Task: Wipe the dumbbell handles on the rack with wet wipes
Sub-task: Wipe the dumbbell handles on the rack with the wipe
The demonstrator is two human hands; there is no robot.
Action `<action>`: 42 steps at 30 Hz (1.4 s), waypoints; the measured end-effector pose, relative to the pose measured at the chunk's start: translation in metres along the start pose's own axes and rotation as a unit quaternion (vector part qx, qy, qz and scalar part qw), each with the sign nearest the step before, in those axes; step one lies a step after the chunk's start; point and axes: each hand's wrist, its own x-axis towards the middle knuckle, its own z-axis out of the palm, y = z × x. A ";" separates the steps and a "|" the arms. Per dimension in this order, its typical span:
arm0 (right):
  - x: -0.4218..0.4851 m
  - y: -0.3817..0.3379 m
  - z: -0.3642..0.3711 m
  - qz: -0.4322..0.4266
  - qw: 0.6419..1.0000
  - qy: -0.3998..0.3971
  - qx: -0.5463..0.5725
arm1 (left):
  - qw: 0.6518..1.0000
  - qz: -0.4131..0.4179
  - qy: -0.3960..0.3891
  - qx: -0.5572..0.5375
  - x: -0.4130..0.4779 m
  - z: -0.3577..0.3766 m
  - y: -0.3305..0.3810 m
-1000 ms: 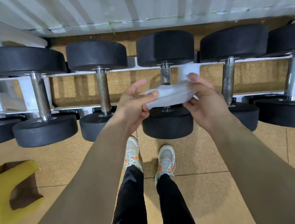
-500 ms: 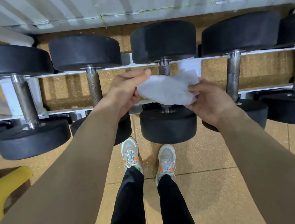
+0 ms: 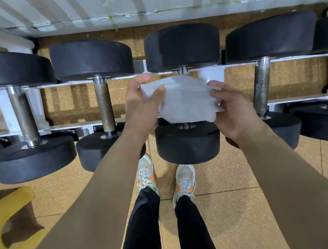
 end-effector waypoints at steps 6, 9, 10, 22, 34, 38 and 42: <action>0.017 0.003 0.009 -0.107 0.986 0.072 -0.104 | 0.979 0.146 0.113 0.090 0.015 0.033 -0.017; 0.032 0.007 0.009 -0.115 0.978 0.139 -0.108 | 0.979 0.119 0.147 0.076 0.020 0.045 -0.018; 0.038 0.008 0.009 -0.111 0.973 0.164 -0.115 | 0.977 0.117 0.157 0.081 0.021 0.048 -0.018; 0.026 0.027 0.051 -0.073 0.916 0.128 -0.374 | 0.976 0.022 0.206 0.067 -0.011 0.039 -0.041; 0.081 0.018 0.056 0.054 0.987 -0.078 -0.131 | 0.972 0.017 0.222 0.072 -0.022 0.051 -0.051; 0.086 0.015 0.055 0.102 0.987 -0.113 -0.059 | 0.974 0.012 0.218 0.065 -0.021 0.051 -0.054; 0.075 0.021 0.055 0.051 0.990 -0.085 -0.105 | 0.975 0.006 0.211 0.066 -0.023 0.052 -0.052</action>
